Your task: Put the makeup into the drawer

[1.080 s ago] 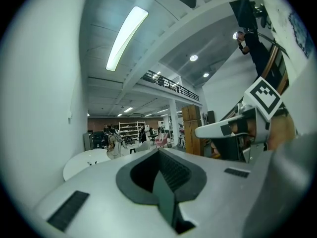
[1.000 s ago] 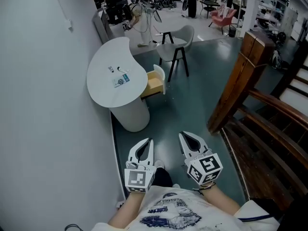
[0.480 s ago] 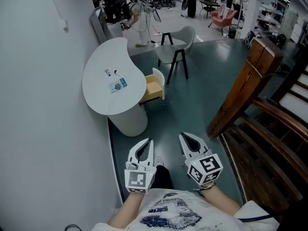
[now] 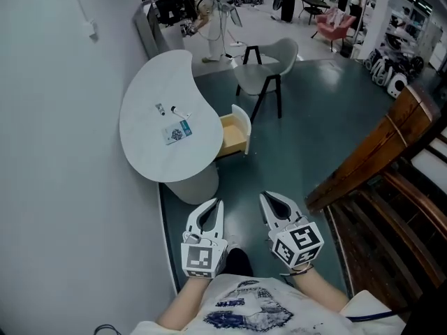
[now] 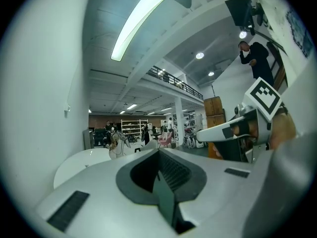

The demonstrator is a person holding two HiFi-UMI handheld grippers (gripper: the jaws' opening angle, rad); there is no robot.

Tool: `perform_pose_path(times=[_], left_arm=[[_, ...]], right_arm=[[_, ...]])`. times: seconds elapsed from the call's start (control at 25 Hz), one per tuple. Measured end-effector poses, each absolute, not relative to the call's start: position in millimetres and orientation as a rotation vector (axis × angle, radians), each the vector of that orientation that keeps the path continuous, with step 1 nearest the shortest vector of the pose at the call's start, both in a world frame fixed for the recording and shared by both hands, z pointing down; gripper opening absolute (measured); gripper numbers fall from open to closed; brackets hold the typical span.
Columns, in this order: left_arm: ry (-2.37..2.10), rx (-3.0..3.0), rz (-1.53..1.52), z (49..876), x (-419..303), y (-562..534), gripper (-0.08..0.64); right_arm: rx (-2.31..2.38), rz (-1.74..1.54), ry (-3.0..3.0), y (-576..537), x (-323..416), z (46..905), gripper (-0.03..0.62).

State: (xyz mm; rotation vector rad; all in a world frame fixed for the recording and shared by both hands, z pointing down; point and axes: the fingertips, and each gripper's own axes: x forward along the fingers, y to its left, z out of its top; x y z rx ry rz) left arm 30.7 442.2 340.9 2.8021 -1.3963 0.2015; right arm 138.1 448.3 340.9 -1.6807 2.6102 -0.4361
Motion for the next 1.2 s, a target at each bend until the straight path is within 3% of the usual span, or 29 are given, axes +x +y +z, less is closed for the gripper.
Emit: perform_pose_path(times=[0.56,1.2], left_arm=[[-1.423,2.775,0.175,337.6,-16.5,305.6,0.034],[-1.52,2.695,0.17,344.6,-63.2,236.2,0.034]], right_arm=[[-1.669,-0.442,2.645,307.8,90.3,338.3,0.018],[-1.592,-0.463,2.707,232.9,47.7,341.1,0.018]])
